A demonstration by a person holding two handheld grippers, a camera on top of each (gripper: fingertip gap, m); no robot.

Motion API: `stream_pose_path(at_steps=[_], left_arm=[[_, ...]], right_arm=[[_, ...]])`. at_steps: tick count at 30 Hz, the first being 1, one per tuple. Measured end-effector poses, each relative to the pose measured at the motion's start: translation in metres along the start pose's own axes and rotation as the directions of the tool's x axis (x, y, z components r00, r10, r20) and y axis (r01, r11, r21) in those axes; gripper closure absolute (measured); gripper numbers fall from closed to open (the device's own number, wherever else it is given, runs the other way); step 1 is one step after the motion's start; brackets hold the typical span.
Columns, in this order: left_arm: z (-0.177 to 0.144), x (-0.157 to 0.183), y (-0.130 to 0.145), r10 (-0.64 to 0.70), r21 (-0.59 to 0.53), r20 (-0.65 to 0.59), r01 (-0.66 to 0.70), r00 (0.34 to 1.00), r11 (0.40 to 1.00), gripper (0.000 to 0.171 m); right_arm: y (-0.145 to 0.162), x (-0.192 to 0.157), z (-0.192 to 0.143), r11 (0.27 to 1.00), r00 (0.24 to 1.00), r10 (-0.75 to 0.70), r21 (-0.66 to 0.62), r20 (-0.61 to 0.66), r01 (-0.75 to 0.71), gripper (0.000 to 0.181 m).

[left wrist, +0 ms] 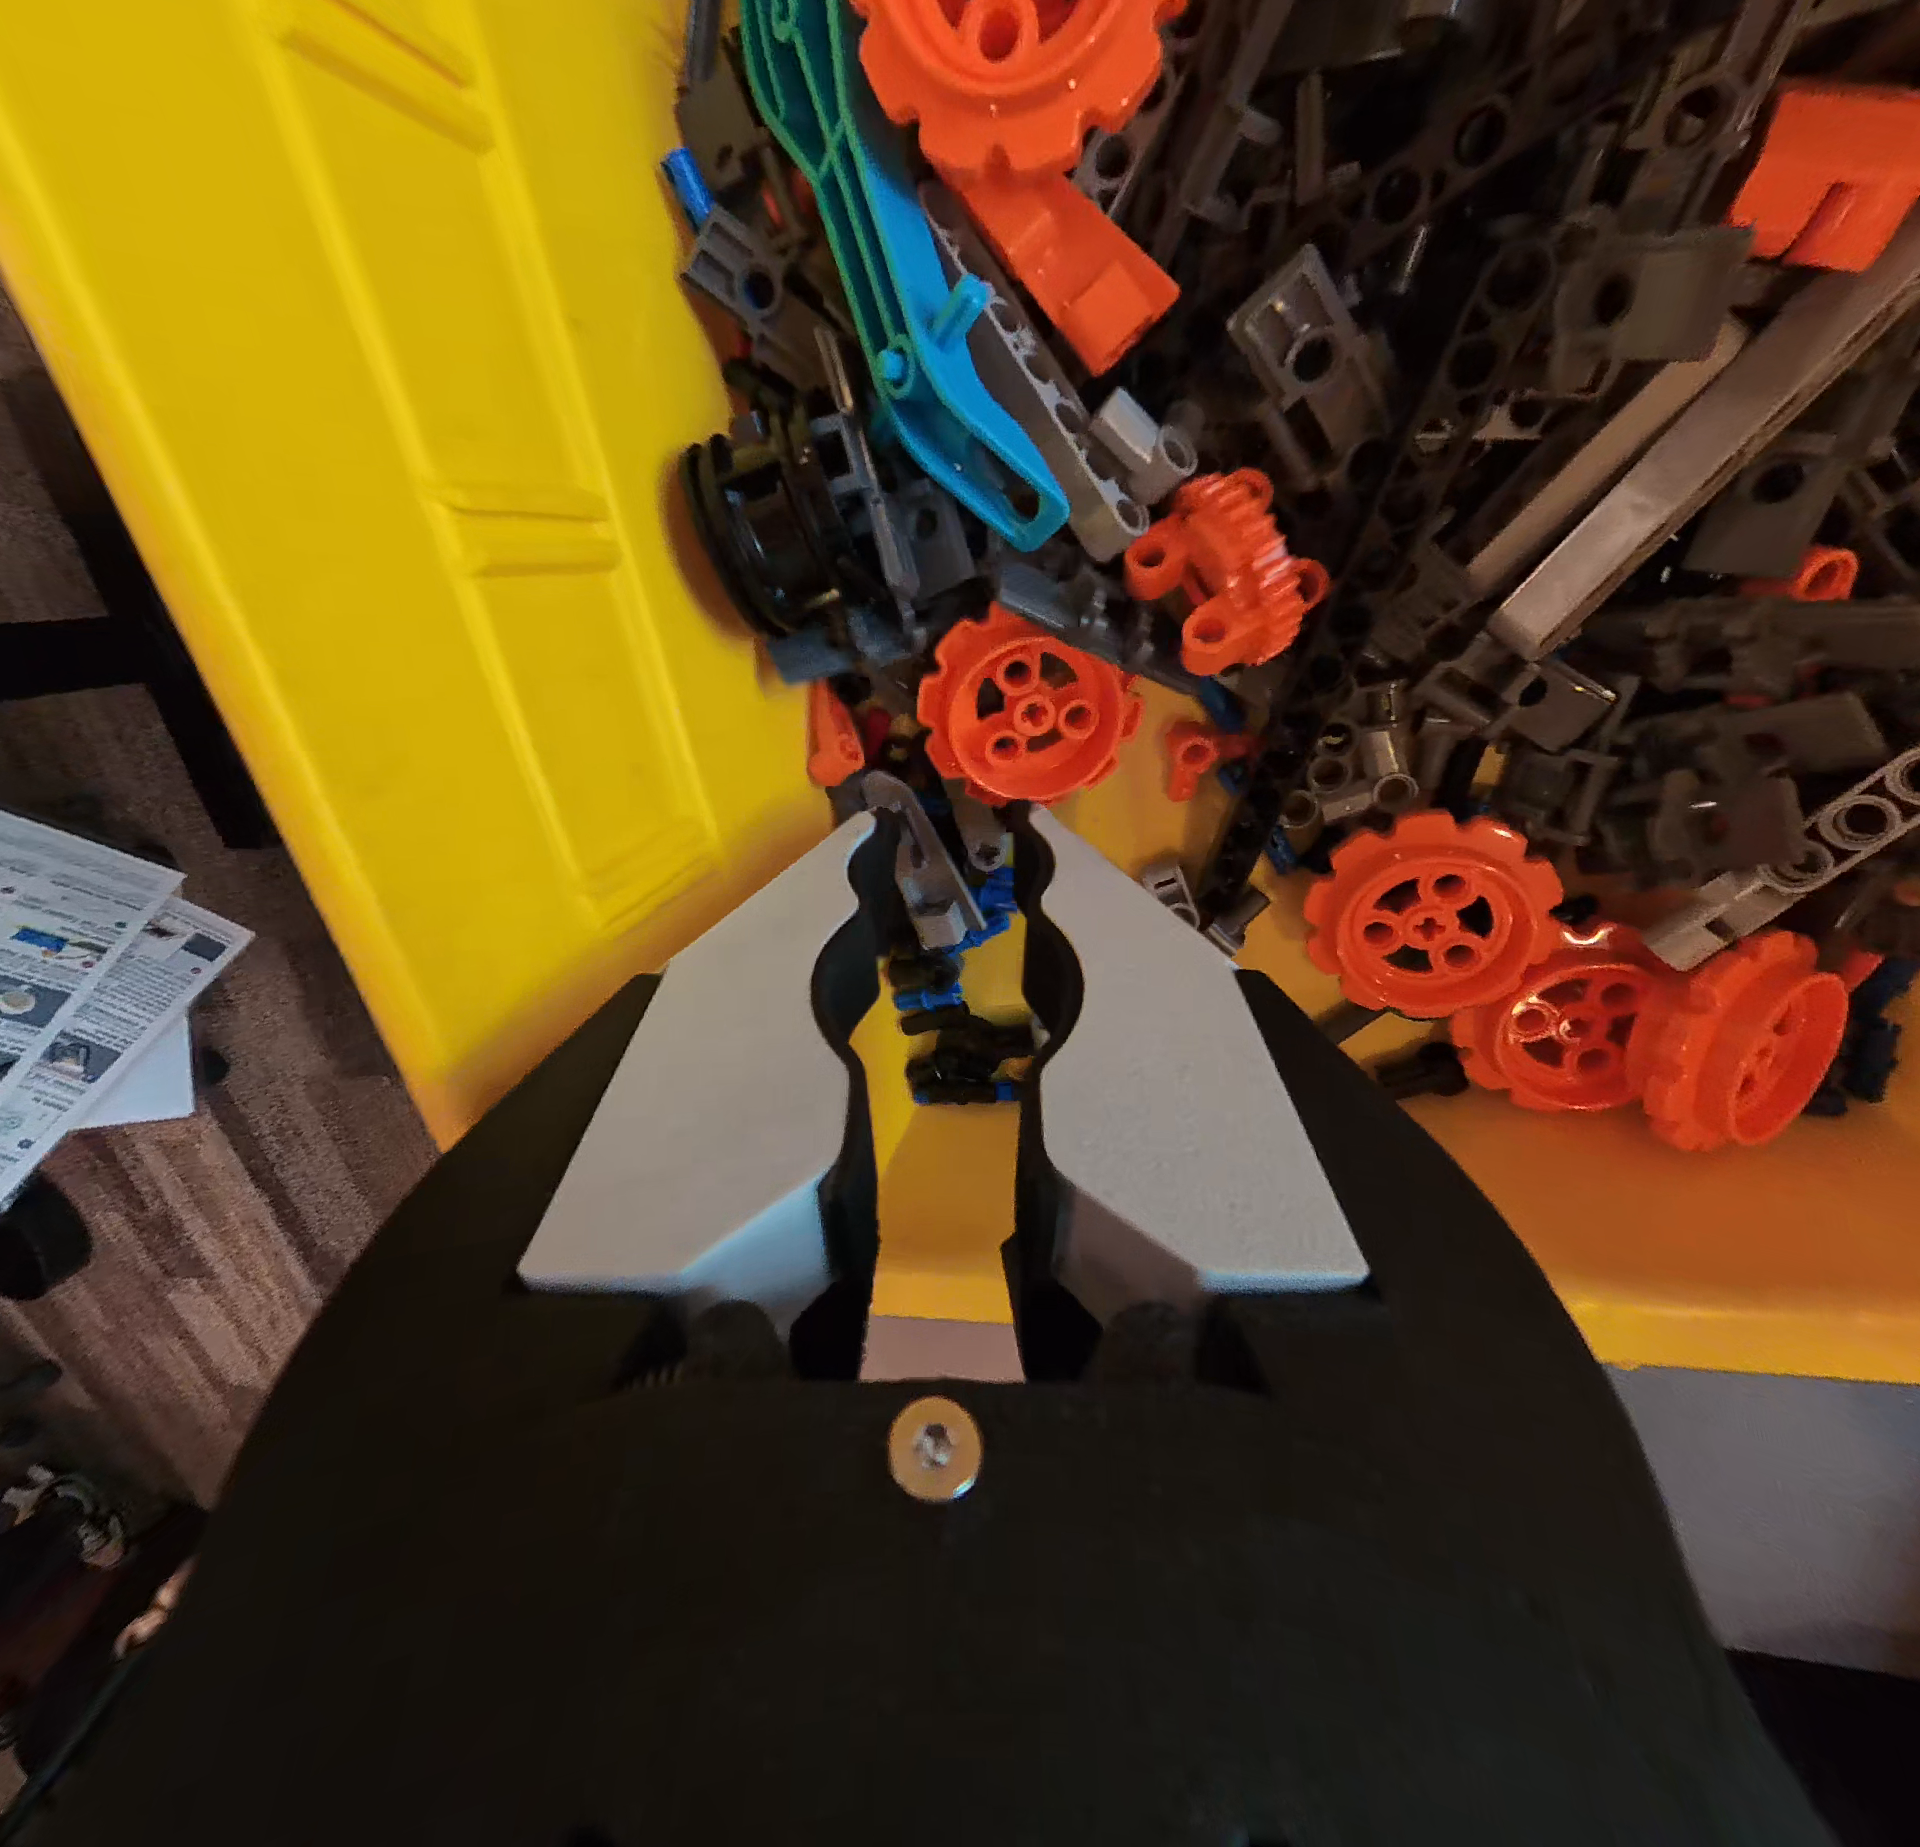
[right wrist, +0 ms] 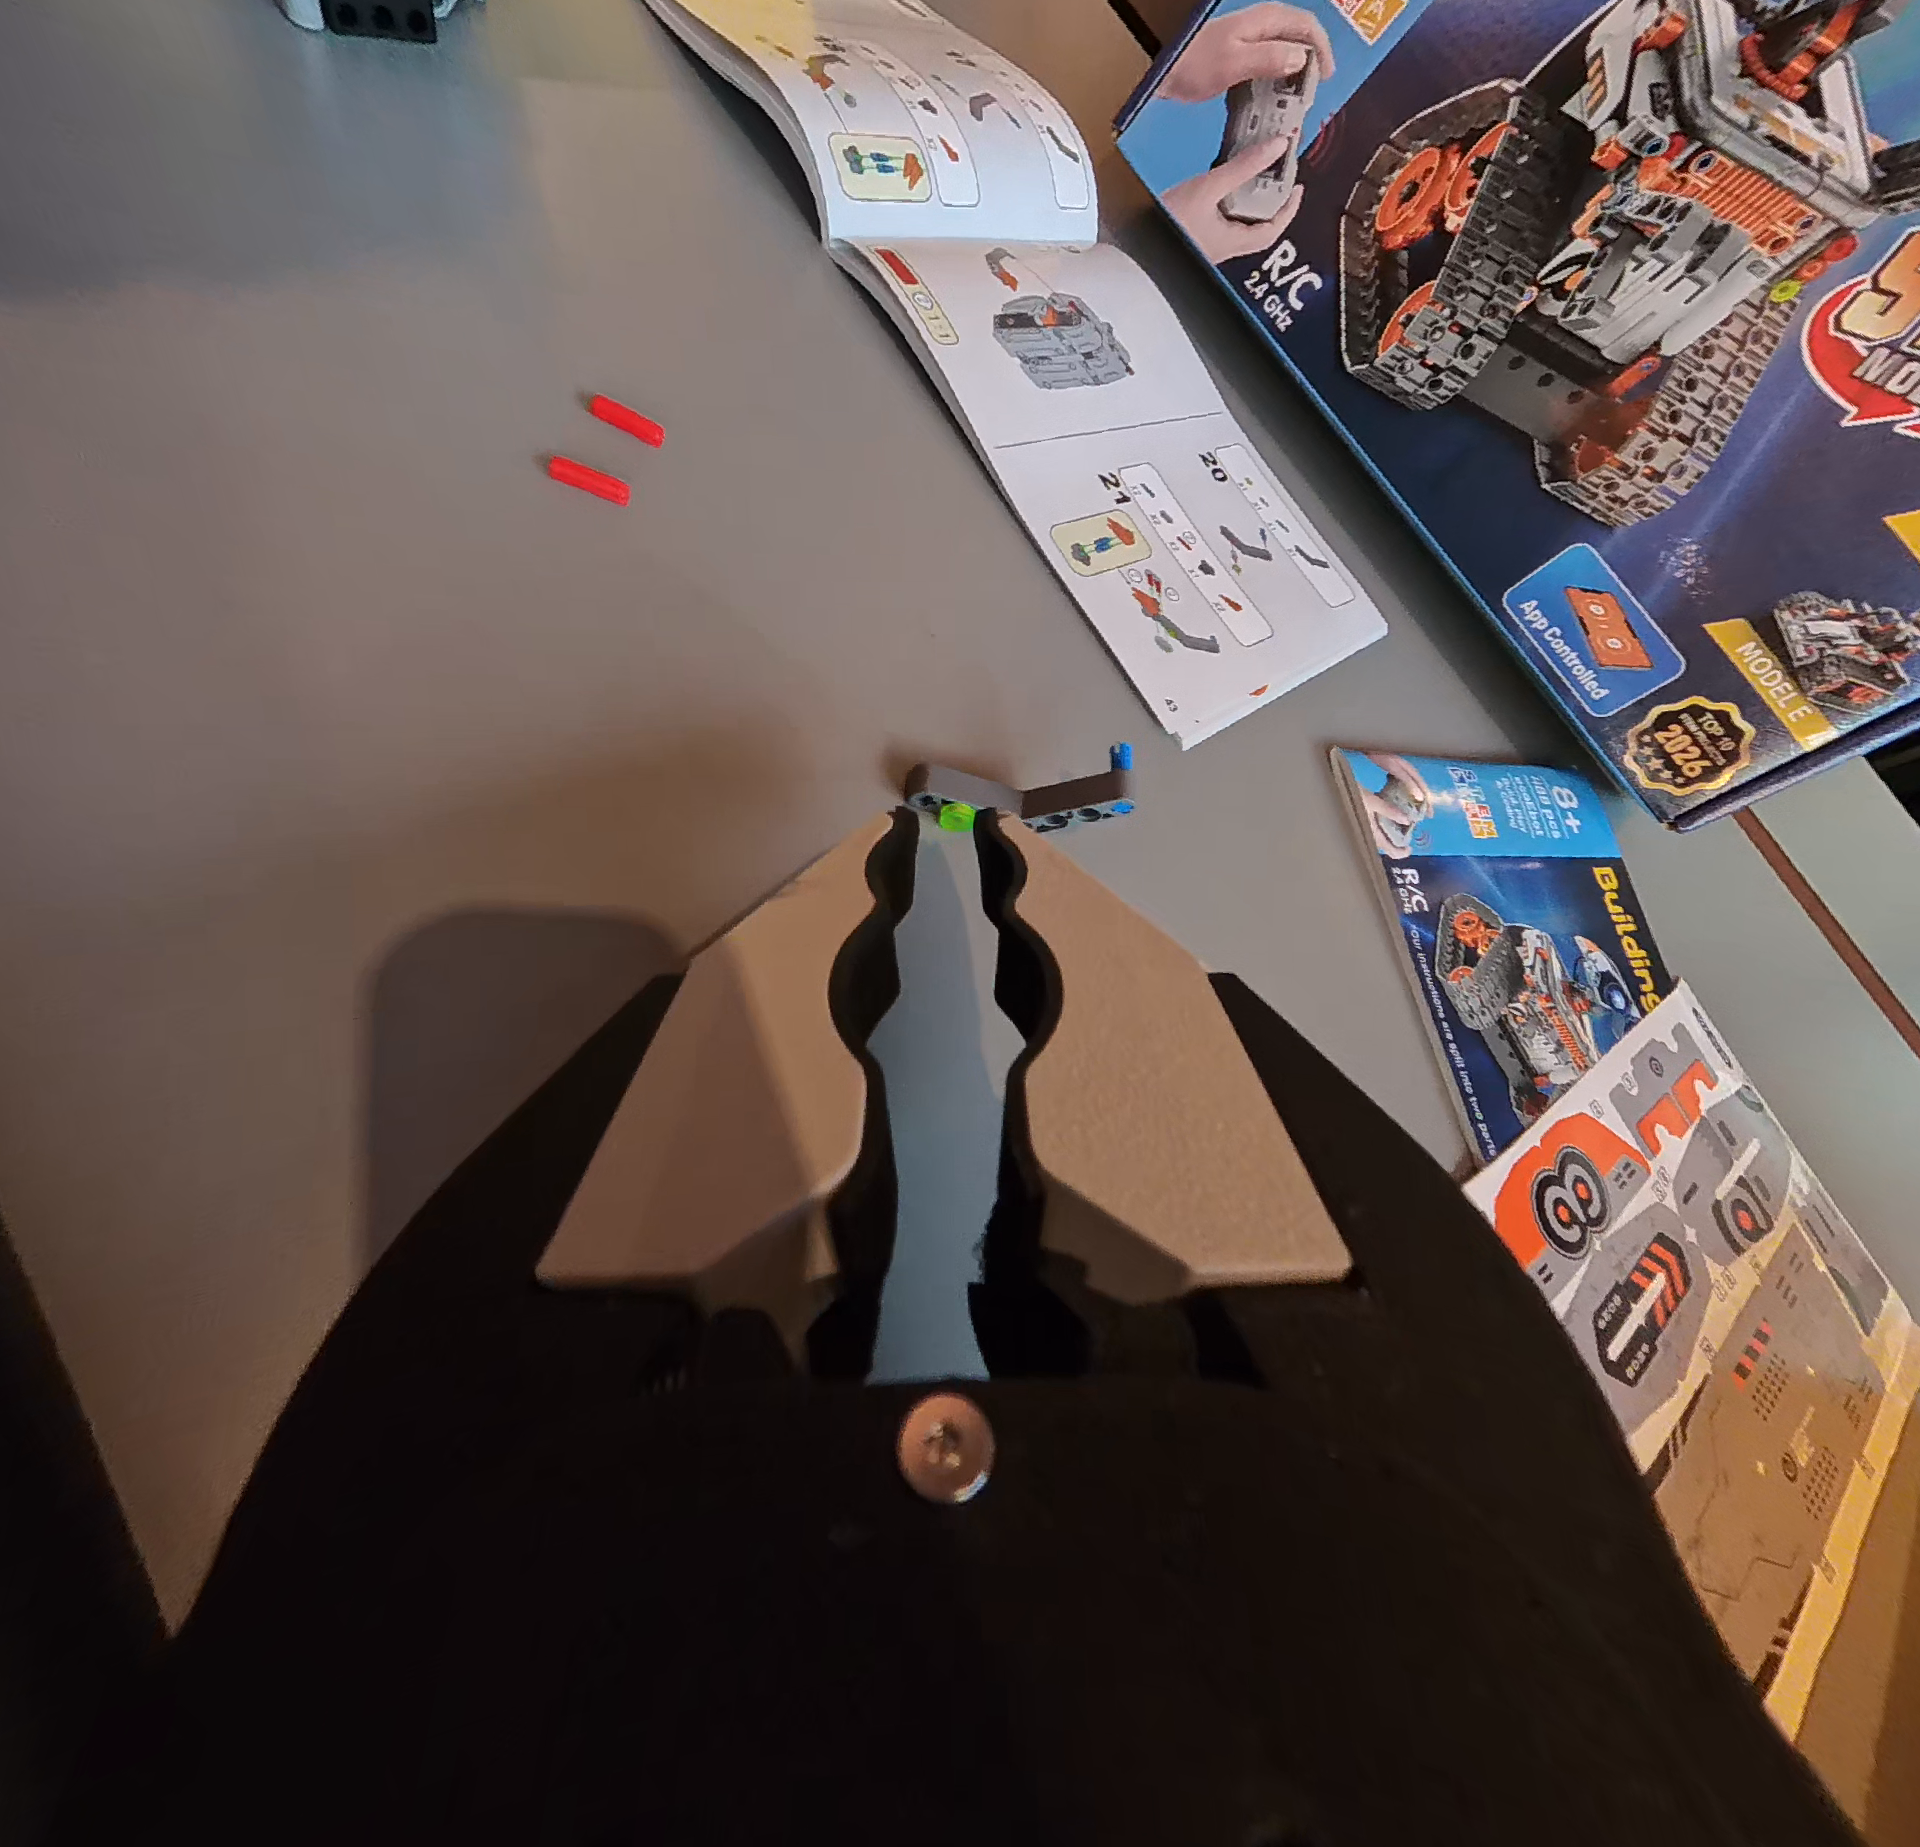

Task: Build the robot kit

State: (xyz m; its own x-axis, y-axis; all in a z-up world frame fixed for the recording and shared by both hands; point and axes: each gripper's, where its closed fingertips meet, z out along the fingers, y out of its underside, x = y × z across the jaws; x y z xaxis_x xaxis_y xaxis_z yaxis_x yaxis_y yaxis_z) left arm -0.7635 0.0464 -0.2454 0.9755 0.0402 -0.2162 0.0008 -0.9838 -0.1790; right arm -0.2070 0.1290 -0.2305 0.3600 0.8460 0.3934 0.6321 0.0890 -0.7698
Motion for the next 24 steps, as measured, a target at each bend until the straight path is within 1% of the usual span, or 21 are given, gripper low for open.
stream_pose_path(at_steps=[1, 2, 4, 5, 6, 7, 9, 11, 13, 14, 15, 16, 19, 21, 24], left_arm=[[-0.001, 0.002, -0.005, 0.020, 0.033, -0.007, -0.020, 1.000, 0.999, 0.153], [-0.003, 0.006, -0.012, 0.040, 0.080, -0.022, -0.038, 0.999, 0.996, 0.166], [-0.012, 0.005, -0.024, 0.055, 0.168, 0.016, -0.057, 0.998, 0.984, 0.165], [-0.017, 0.001, -0.024, 0.050, 0.177, 0.056, -0.059, 0.997, 0.982, 0.165], [-0.019, -0.005, -0.020, 0.041, 0.153, 0.095, -0.055, 0.995, 0.987, 0.164], [-0.018, -0.010, -0.012, 0.026, 0.104, 0.129, -0.040, 0.991, 0.994, 0.161], [-0.012, -0.016, 0.000, 0.001, 0.029, 0.159, -0.006, 0.987, 1.000, 0.156], [-0.003, -0.012, 0.002, -0.024, 0.013, 0.123, 0.022, 0.992, 1.000, 0.151], [0.005, -0.001, 0.005, -0.056, -0.010, 0.049, 0.057, 0.997, 0.998, 0.137], [0.007, 0.001, 0.006, -0.069, -0.016, 0.040, 0.070, 0.997, 0.997, 0.134], [0.007, -0.001, 0.004, -0.072, -0.001, 0.056, 0.072, 0.996, 0.997, 0.133], [0.008, -0.003, 0.004, -0.054, -0.003, 0.077, 0.054, 0.996, 0.999, 0.137], [0.009, -0.014, 0.004, 0.023, -0.012, 0.152, -0.022, 0.988, 1.000, 0.161], [0.006, -0.011, 0.001, 0.018, 0.008, 0.112, -0.019, 0.994, 1.000, 0.161], [-0.008, -0.012, -0.010, -0.013, 0.075, 0.063, 0.008, 0.998, 0.997, 0.161]], right_arm=[[0.000, -0.001, 0.000, 1.000, 1.000, -0.006, -0.002, 0.002, 0.006, 0.170], [0.000, -0.002, 0.001, 1.000, 1.000, -0.012, -0.003, 0.004, 0.012, 0.170], [0.000, -0.004, 0.001, 1.000, 1.000, -0.018, -0.006, 0.010, 0.018, 0.170], [0.001, -0.004, 0.002, 1.000, 1.000, -0.021, -0.011, 0.013, 0.021, 0.170], [0.002, -0.004, 0.002, 1.000, 1.000, -0.023, -0.015, 0.014, 0.024, 0.170], [0.002, -0.005, 0.002, 1.000, 1.000, -0.024, -0.018, 0.016, 0.024, 0.170], [0.002, -0.006, 0.002, 0.999, 0.999, -0.028, -0.017, 0.018, 0.028, 0.170], [0.002, -0.006, 0.002, 0.999, 0.999, -0.032, -0.016, 0.020, 0.032, 0.170], [0.002, -0.007, 0.003, 0.999, 0.999, -0.034, -0.020, 0.025, 0.034, 0.170], [0.002, -0.008, 0.003, 0.999, 0.999, -0.036, -0.022, 0.027, 0.037, 0.170], [0.002, -0.009, 0.003, 0.999, 0.999, -0.040, -0.022, 0.029, 0.040, 0.170], [0.002, -0.009, 0.003, 0.999, 0.999, -0.042, -0.023, 0.031, 0.043, 0.170], [0.002, -0.011, 0.004, 0.998, 0.998, -0.048, -0.026, 0.040, 0.049, 0.170], [0.002, -0.012, 0.004, 0.998, 0.998, -0.054, -0.027, 0.042, 0.055, 0.170], [0.002, -0.013, 0.004, 0.998, 0.997, -0.059, -0.028, 0.041, 0.060, 0.170]])
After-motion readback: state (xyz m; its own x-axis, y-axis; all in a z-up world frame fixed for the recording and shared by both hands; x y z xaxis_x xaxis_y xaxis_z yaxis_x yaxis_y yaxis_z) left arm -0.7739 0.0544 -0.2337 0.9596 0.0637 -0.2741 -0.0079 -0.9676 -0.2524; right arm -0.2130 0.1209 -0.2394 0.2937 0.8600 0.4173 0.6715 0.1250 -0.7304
